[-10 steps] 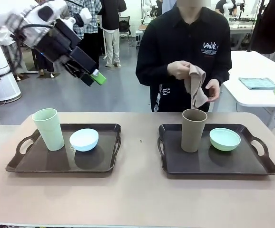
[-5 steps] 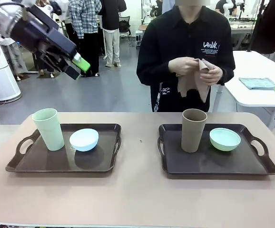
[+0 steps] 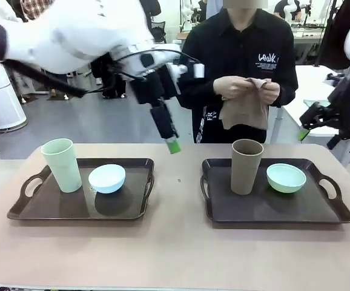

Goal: Set up a tray with a mat and arrange the tableware.
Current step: Pick up the Picnic Bowl and Reusable plastic cup from the Handle tray in front of the human's position and hold them in the air.

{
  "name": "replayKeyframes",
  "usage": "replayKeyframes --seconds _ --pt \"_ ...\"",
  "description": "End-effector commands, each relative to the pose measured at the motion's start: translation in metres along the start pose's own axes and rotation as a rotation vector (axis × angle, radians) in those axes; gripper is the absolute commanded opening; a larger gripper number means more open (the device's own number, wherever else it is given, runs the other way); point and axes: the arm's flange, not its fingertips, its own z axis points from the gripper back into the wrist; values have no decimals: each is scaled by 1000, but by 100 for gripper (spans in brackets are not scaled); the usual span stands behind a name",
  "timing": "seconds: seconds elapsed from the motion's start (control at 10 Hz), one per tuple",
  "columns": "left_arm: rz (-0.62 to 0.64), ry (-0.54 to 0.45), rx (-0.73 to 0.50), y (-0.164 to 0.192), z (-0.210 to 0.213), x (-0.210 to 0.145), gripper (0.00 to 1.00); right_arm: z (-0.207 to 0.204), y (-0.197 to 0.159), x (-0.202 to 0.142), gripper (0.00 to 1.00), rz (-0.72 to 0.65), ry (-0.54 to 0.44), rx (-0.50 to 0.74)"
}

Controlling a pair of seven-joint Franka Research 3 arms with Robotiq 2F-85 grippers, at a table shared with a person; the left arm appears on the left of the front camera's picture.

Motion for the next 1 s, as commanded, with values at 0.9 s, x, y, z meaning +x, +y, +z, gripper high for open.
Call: replayKeyframes --seconds 0.9 --pt "-167 -237 48 49 -50 -11 100 -30 15 4 100 64 48 -45"
